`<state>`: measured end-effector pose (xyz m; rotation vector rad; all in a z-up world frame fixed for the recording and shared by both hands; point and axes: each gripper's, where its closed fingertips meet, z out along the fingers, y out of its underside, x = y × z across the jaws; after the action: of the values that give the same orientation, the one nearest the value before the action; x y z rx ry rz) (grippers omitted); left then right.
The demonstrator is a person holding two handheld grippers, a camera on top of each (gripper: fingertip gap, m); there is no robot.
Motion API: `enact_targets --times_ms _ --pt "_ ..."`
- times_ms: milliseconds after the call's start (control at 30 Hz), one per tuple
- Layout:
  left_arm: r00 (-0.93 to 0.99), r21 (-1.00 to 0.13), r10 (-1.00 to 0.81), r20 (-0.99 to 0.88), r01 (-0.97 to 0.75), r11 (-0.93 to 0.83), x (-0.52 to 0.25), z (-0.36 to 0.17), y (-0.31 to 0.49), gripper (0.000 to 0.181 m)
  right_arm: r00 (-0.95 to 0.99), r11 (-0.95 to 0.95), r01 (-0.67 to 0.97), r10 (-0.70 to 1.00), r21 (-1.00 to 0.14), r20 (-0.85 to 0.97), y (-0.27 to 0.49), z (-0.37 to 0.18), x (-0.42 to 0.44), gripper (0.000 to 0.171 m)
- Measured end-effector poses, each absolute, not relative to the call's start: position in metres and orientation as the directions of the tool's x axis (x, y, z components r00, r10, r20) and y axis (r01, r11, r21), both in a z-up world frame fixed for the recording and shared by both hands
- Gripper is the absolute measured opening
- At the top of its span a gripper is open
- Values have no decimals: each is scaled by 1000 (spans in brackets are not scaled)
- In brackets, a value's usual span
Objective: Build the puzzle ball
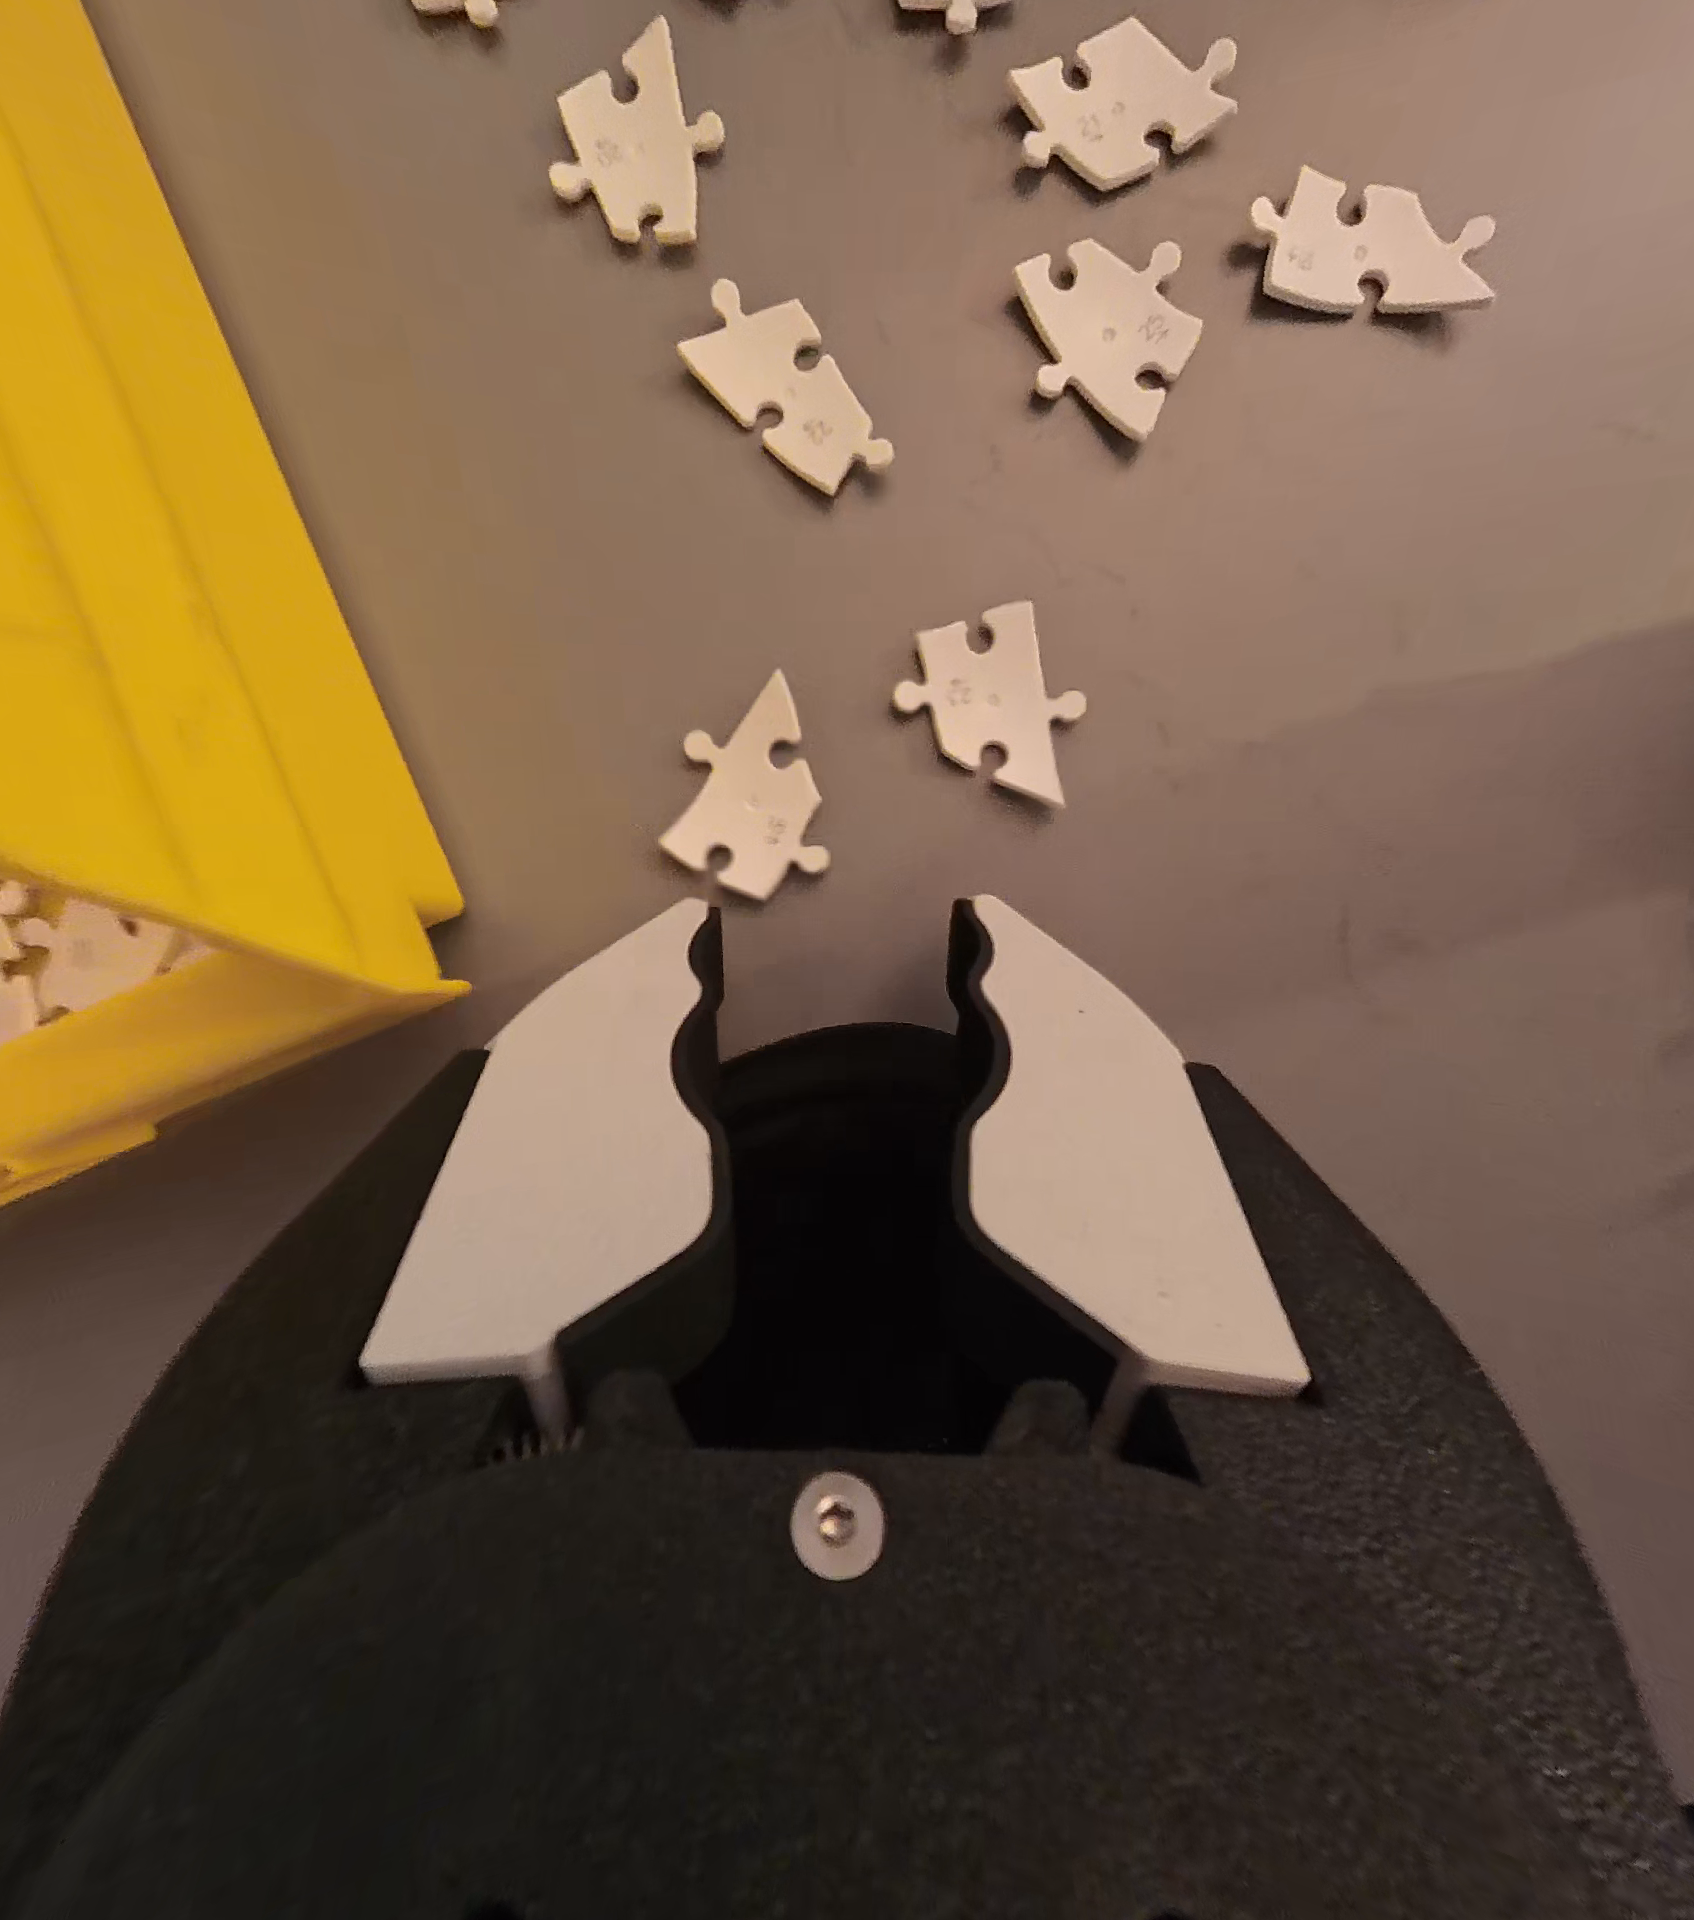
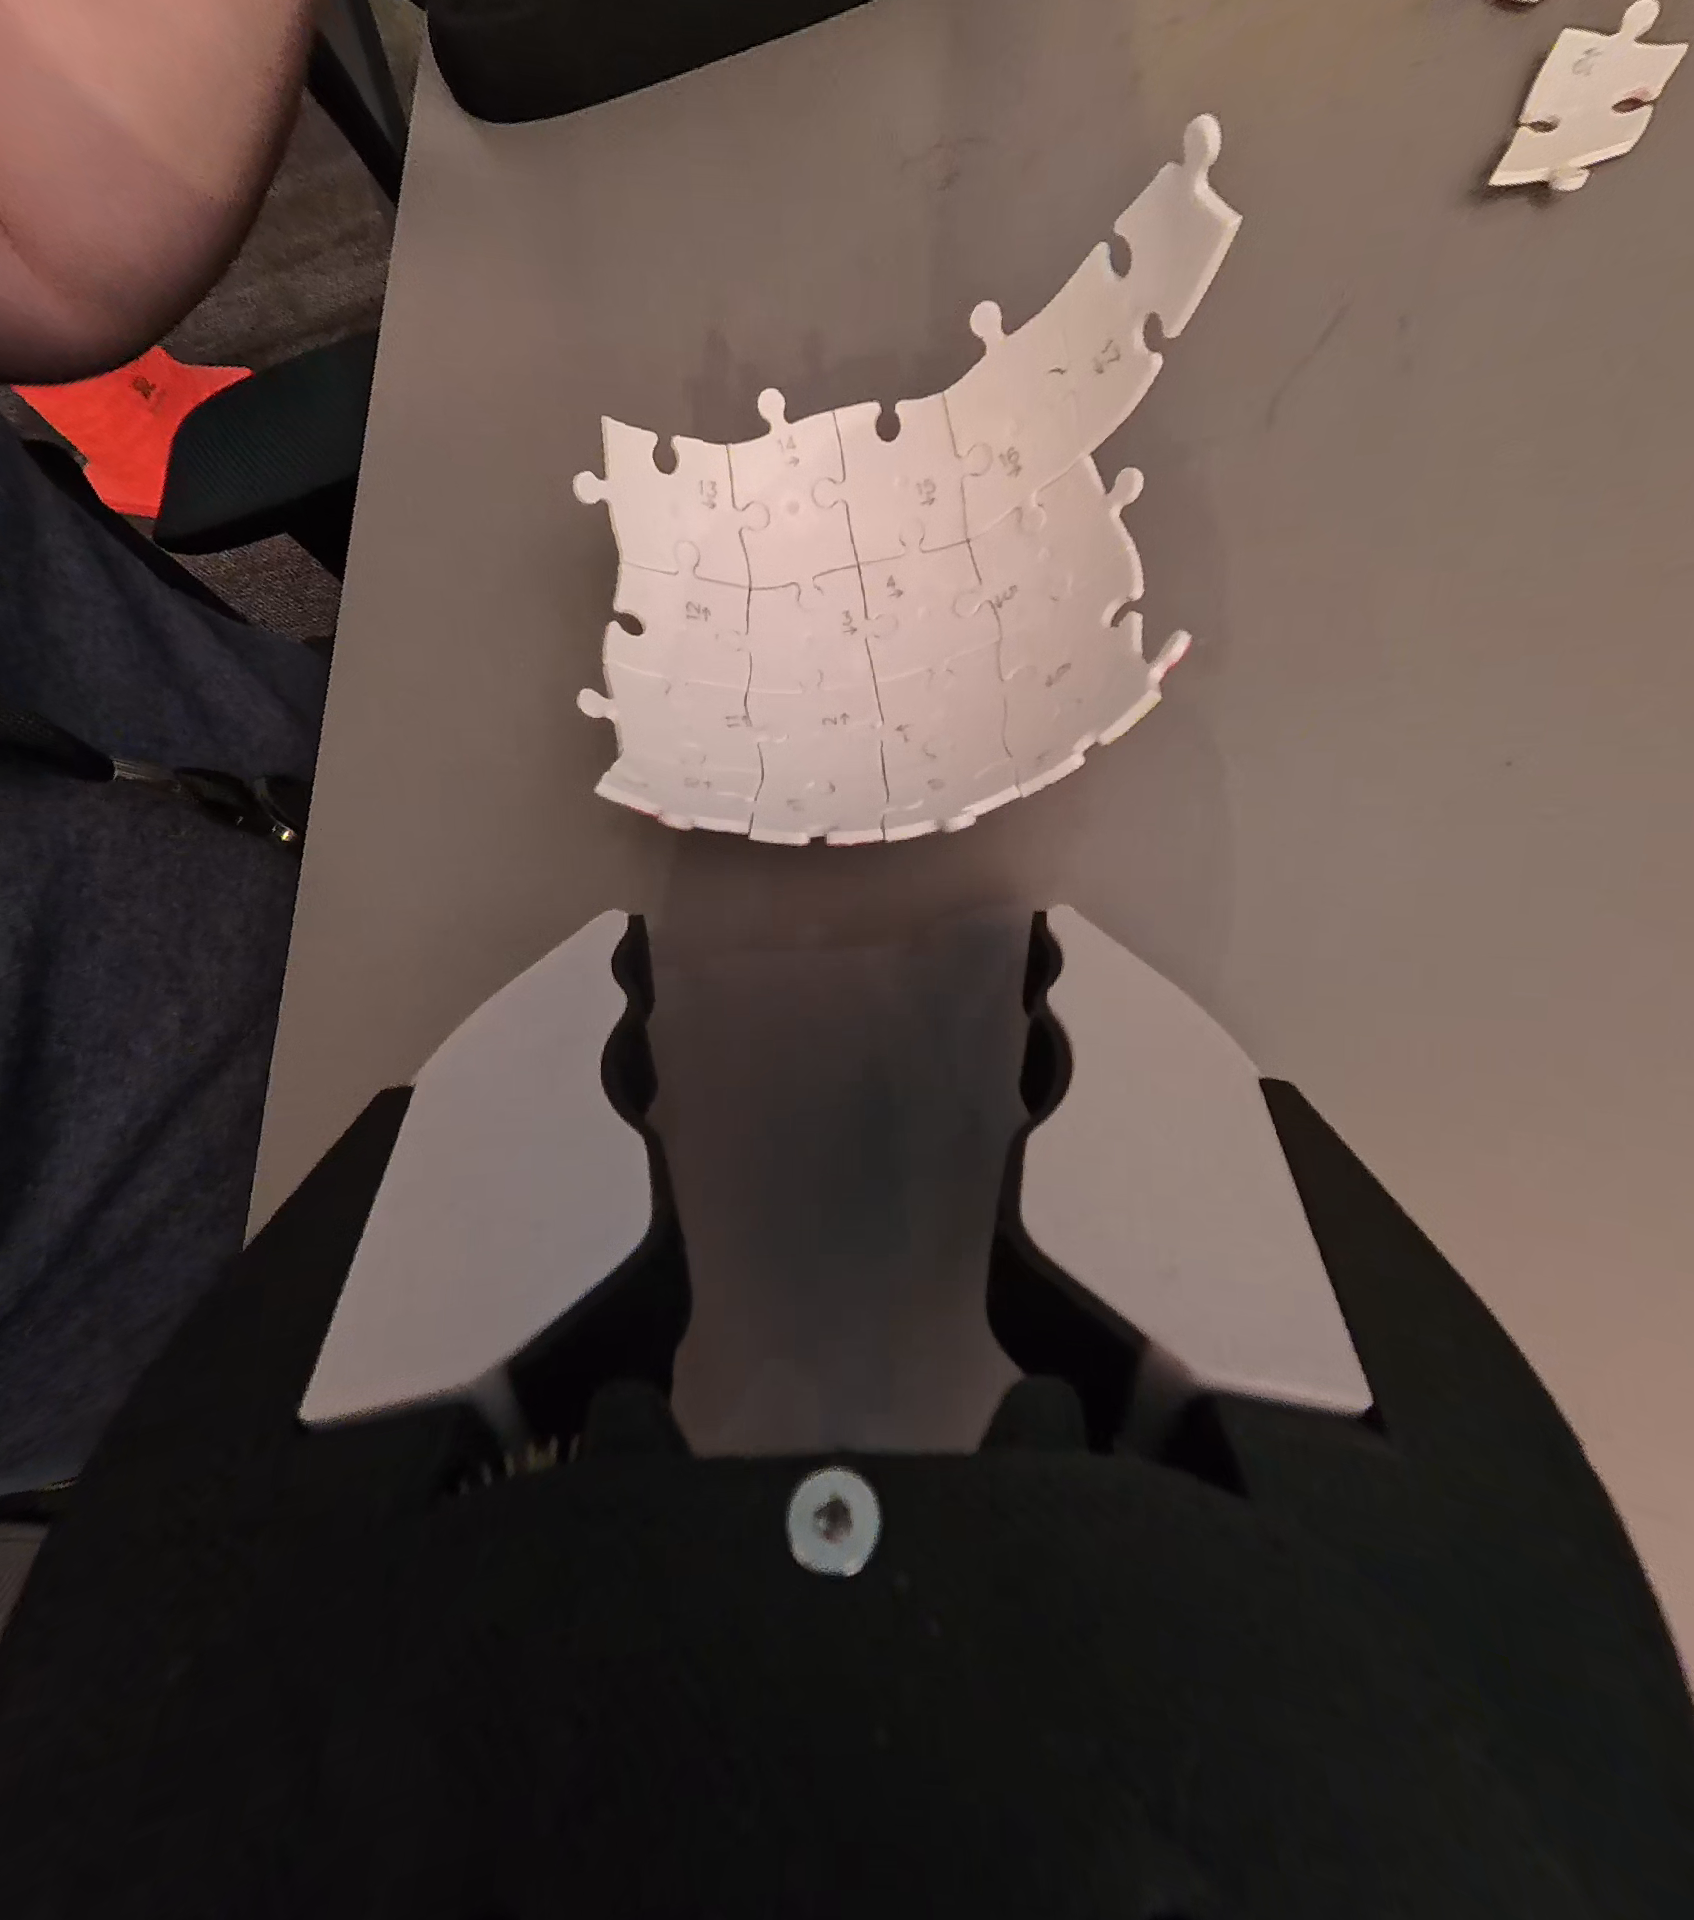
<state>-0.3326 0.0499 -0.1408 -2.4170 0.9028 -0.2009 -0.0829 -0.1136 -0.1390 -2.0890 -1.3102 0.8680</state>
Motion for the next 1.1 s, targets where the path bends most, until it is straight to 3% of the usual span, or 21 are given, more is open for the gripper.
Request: enact_targets --times_ms 200,400,700,867,1100 --pt "685 -522 -715 -143 -666 -533 -333 -137 64 37 330 -397 582 913 -710 -241 -113 -140 -82 70" --pt "719 -458 -690 -88 -644 -613 -331 -154 69 37 336 -403 578 910 -709 -243 -113 -140 -81 70" --pt "726 -493 -688 3 -597 -633 -326 -154 71 28 334 -405 607 911 -684 -243 -115 -147 -80 70" --pt "690 -536 -719 -80 -638 -552 -325 -144 68 8 334 -400 610 912 -684 -236 -115 -148 -80 70" --pt "670 -566 -722 -172 -667 -484 -327 -136 62 4 330 -387 582 916 -715 -228 -112 -139 -82 70"
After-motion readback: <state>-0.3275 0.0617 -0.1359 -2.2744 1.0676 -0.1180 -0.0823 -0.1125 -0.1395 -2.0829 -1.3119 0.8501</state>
